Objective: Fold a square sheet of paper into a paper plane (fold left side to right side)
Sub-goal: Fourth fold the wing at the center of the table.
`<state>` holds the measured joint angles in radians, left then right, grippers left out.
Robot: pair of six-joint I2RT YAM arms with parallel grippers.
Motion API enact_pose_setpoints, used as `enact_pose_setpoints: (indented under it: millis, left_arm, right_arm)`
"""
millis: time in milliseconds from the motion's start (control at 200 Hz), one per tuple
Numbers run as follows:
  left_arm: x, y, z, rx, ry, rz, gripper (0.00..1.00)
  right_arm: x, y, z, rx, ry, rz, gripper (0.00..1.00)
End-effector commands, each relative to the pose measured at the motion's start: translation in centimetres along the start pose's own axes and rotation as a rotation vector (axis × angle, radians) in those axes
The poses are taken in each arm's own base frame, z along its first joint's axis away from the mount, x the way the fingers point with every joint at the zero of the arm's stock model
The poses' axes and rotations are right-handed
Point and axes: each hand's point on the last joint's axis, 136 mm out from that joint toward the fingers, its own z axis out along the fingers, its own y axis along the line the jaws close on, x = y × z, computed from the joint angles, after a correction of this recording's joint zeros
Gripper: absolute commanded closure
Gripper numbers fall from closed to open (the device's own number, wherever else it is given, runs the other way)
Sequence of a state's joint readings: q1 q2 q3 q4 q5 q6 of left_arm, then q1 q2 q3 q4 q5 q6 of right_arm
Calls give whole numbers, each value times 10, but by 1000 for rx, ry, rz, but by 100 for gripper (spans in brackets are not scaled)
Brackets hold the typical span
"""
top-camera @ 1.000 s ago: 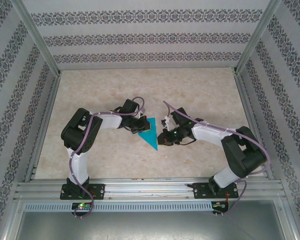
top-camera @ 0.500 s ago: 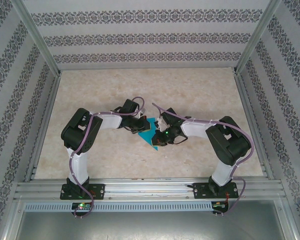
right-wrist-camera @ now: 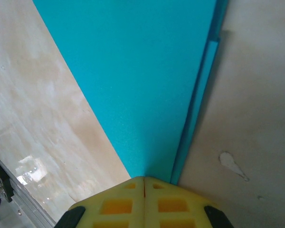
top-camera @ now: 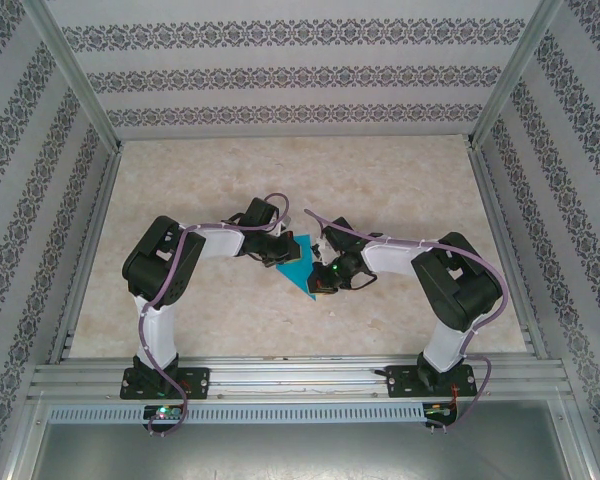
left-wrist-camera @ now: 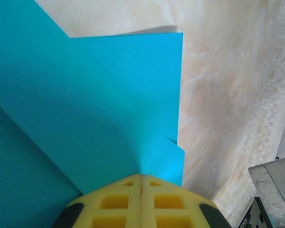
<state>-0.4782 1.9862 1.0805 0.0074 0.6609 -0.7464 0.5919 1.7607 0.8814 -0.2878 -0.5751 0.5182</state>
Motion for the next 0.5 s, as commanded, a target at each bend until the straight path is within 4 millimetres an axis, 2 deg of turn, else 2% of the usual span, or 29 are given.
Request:
enact_pose_setpoints:
  millis: [0, 115, 210, 280, 390, 495]
  left_arm:
    - [12, 53, 10, -184, 21, -74, 100]
    - [12, 52, 9, -183, 20, -76, 100]
    - [9, 44, 8, -140, 4, -83, 100]
    - [5, 27, 6, -72, -12, -79, 100]
    - [-8, -7, -3, 43, -52, -49, 92]
    - [-21, -38, -20, 117, -96, -2, 83]
  right_arm:
    - [11, -16, -3, 73, 27, 12, 100]
    - [15, -17, -6, 82, 46, 9, 100]
    - [11, -3, -18, 10, 10, -16, 100]
    - [2, 9, -33, -56, -50, -35, 91]
    - [-16, 12, -55, -139, -144, -37, 77]
    - [-30, 11, -65, -173, -192, -57, 65]
